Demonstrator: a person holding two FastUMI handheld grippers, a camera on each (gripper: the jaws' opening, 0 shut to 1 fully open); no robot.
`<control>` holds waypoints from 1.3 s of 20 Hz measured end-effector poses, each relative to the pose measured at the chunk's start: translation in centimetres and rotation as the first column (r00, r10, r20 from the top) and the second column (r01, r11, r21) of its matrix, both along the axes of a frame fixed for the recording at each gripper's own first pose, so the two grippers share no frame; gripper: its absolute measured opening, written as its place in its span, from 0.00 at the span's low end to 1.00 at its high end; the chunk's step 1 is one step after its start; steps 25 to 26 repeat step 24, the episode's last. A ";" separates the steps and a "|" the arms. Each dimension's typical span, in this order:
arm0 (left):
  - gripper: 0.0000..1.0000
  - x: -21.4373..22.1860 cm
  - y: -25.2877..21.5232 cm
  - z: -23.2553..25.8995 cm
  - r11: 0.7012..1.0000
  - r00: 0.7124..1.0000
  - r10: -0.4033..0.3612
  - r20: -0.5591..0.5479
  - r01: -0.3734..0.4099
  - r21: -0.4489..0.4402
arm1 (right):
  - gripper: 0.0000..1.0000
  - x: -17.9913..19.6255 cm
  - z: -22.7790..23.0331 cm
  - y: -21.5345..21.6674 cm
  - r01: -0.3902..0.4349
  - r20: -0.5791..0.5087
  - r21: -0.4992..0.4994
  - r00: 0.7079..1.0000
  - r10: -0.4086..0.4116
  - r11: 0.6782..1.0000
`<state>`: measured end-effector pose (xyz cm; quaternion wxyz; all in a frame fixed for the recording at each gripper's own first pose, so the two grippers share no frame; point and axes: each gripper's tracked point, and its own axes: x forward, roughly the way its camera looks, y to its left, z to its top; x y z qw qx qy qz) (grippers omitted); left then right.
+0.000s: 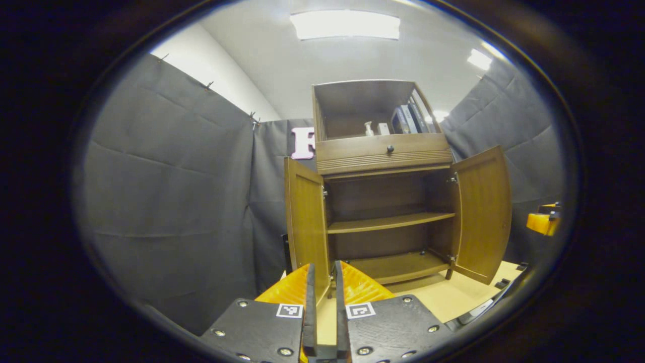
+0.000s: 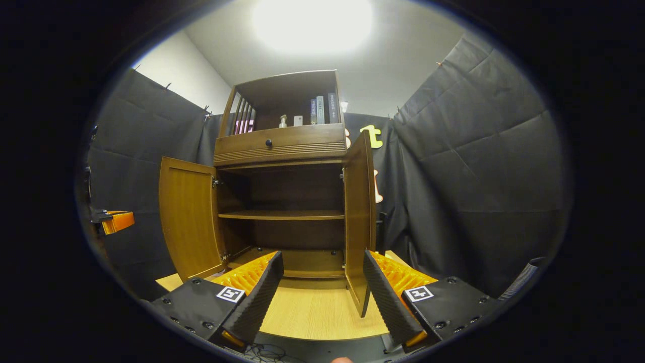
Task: Open the right door of the double-door shoe cabinet with the right hand, and open the left door with the left hand.
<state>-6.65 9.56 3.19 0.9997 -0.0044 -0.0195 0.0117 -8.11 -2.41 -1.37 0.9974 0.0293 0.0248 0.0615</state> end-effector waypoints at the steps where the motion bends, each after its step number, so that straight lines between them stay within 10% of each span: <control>1: 0.14 -0.2 0.1 0.1 1.000 1.000 0.004 0.004 -0.004 0.000 | 0.96 -0.1 -0.1 -0.1 0.003 -0.003 -0.002 1.000 -0.003 1.000; 4: 0.19 -0.6 0.1 0.6 1.000 1.000 0.009 0.016 -0.008 -0.006 | 0.99 -0.1 -0.4 -0.5 0.008 -0.019 0.006 1.000 -0.008 1.000; 13: 0.94 -0.8 0.3 -0.1 0.999 0.999 0.041 -0.005 -0.041 -0.007 | 0.99 0.2 0.0 -0.7 0.012 -0.011 0.013 1.000 -0.012 1.000; 26: 0.94 -0.5 0.1 0.5 0.999 0.999 0.039 0.007 -0.039 0.009 | 0.96 0.7 0.0 -0.9 0.019 -0.005 0.009 1.000 -0.019 1.000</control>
